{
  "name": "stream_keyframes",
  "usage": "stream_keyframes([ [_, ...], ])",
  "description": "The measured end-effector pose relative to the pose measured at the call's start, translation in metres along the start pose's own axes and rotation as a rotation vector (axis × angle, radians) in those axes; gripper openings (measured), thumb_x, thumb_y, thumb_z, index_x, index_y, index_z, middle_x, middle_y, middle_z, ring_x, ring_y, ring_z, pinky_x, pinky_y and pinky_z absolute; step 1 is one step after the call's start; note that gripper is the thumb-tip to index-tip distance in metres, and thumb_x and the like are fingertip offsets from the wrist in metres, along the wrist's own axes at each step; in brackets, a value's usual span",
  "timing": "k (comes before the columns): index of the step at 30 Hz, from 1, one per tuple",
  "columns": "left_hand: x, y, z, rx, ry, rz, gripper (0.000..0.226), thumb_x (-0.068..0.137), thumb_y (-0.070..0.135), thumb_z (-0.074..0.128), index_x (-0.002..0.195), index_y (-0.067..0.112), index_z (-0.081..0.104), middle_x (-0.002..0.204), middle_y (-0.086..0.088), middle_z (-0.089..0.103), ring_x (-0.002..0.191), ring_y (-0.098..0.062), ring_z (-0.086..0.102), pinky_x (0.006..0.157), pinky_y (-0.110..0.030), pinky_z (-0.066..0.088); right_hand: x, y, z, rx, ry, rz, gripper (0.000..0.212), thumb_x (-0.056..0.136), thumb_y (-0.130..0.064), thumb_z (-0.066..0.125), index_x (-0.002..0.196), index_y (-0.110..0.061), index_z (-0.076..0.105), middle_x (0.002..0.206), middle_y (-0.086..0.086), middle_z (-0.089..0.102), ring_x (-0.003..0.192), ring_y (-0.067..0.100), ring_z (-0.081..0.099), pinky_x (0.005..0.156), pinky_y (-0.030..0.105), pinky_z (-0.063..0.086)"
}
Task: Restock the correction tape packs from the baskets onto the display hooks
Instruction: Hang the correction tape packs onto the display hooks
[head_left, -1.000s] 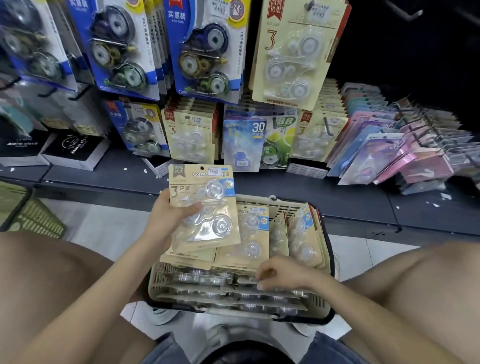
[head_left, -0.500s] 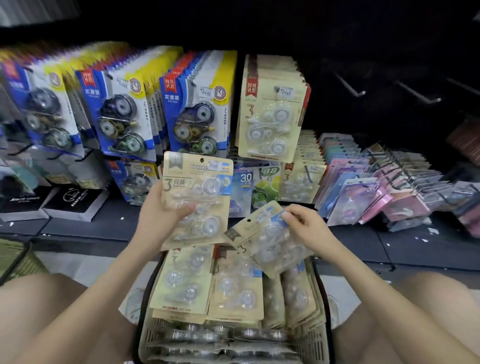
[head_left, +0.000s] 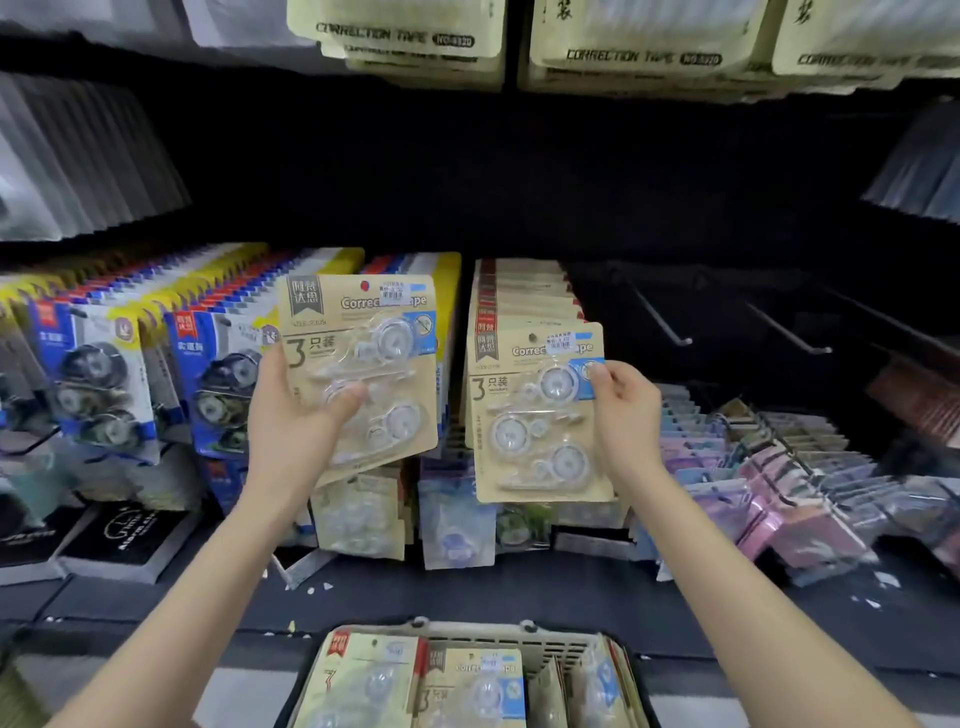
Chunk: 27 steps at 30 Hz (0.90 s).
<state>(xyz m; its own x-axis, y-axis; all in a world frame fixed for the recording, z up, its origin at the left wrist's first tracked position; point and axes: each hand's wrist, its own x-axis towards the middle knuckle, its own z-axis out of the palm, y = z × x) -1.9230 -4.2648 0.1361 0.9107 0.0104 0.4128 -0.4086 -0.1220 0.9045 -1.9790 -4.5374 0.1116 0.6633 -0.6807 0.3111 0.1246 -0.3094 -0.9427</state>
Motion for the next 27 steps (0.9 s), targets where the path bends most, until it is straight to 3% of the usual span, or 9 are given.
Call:
stream_keyframes([
  [2, 0.007, 0.002, 0.003, 0.005, -0.002, 0.022, 0.076, 0.081, 0.024, 0.080, 0.145, 0.021, 0.039, 0.140, 0.013, 0.052, 0.133, -0.011, 0.045, 0.114, -0.042, 0.034, 0.002, 0.005, 0.003, -0.013, 0.009, -0.003, 0.025, 0.102, -0.019, 0.050, 0.089, -0.005, 0.067, 0.090, 0.018, 0.069, 0.075, 0.018, 0.057, 0.070, 0.034, 0.047],
  [5, 0.012, 0.004, 0.008, 0.018, -0.012, 0.060, 0.060, 0.083, 0.014, 0.078, 0.131, 0.030, 0.046, 0.128, 0.018, 0.057, 0.123, -0.008, 0.052, 0.111, -0.040, 0.038, 0.001, 0.010, 0.005, -0.014, 0.017, -0.016, 0.025, 0.102, -0.020, 0.049, 0.090, -0.008, 0.067, 0.087, 0.012, 0.070, 0.076, 0.019, 0.060, 0.070, 0.034, 0.049],
  [9, 0.015, 0.003, 0.011, 0.020, -0.029, 0.069, 0.064, 0.083, 0.015, 0.078, 0.138, 0.021, 0.045, 0.133, 0.010, 0.057, 0.125, -0.012, 0.053, 0.111, -0.045, 0.039, 0.004, 0.011, 0.017, 0.008, 0.022, 0.000, 0.023, 0.103, -0.018, 0.047, 0.086, -0.016, 0.062, 0.084, 0.006, 0.068, 0.075, 0.017, 0.059, 0.067, 0.030, 0.047],
  [12, 0.013, 0.006, 0.015, 0.013, -0.017, 0.065, 0.060, 0.084, 0.013, 0.077, 0.131, 0.029, 0.043, 0.120, 0.026, 0.054, 0.120, -0.004, 0.049, 0.109, -0.027, 0.036, 0.008, 0.014, 0.022, -0.113, 0.048, -0.029, 0.021, 0.103, -0.020, 0.047, 0.086, -0.014, 0.059, 0.075, -0.007, 0.060, 0.066, 0.008, 0.052, 0.059, 0.021, 0.039],
  [14, 0.010, 0.006, 0.015, 0.016, -0.027, 0.074, 0.061, 0.084, 0.013, 0.076, 0.127, 0.037, 0.041, 0.116, 0.035, 0.048, 0.112, 0.006, 0.050, 0.102, -0.020, 0.034, 0.009, 0.016, 0.021, -0.188, 0.060, -0.053, 0.022, 0.103, -0.022, 0.048, 0.085, -0.013, 0.058, 0.072, -0.010, 0.058, 0.063, 0.006, 0.050, 0.056, 0.025, 0.036],
  [18, 0.007, 0.001, 0.009, 0.021, -0.076, 0.069, 0.058, 0.082, 0.013, 0.078, 0.120, 0.044, 0.046, 0.119, 0.026, 0.057, 0.110, 0.015, 0.051, 0.098, -0.022, 0.039, 0.009, 0.015, 0.010, -0.374, 0.073, -0.079, 0.020, 0.102, -0.027, 0.050, 0.092, -0.012, 0.057, 0.075, -0.005, 0.059, 0.071, 0.019, 0.055, 0.055, 0.023, 0.034],
  [21, 0.001, 0.000, 0.007, -0.020, -0.126, 0.042, 0.056, 0.080, 0.007, 0.077, 0.113, 0.042, 0.048, 0.116, 0.021, 0.060, 0.106, 0.016, 0.055, 0.098, -0.017, 0.045, -0.003, 0.003, 0.000, -0.504, 0.163, -0.170, 0.020, 0.101, -0.033, 0.051, 0.104, -0.015, 0.059, 0.082, -0.012, 0.059, 0.072, 0.012, 0.056, 0.062, 0.029, 0.034],
  [24, -0.007, -0.005, 0.011, -0.076, -0.211, -0.020, 0.059, 0.067, 0.024, 0.087, 0.115, 0.032, 0.054, 0.116, 0.008, 0.069, 0.110, -0.006, 0.064, 0.099, -0.039, 0.050, -0.017, -0.018, 0.000, -0.290, -0.009, -0.194, 0.018, 0.098, -0.038, 0.054, 0.107, -0.023, 0.059, 0.092, -0.016, 0.063, 0.080, -0.001, 0.059, 0.074, 0.026, 0.047],
  [27, -0.023, -0.004, 0.022, -0.138, -0.308, -0.067, 0.065, 0.058, 0.035, 0.084, 0.116, 0.025, 0.056, 0.115, 0.004, 0.071, 0.106, -0.017, 0.068, 0.092, -0.045, 0.054, -0.034, -0.034, 0.006, 0.080, -0.368, -0.024, 0.040, 0.084, -0.052, 0.062, 0.115, -0.026, 0.057, 0.108, -0.005, 0.070, 0.098, 0.011, 0.068, 0.091, 0.039, 0.055],
])
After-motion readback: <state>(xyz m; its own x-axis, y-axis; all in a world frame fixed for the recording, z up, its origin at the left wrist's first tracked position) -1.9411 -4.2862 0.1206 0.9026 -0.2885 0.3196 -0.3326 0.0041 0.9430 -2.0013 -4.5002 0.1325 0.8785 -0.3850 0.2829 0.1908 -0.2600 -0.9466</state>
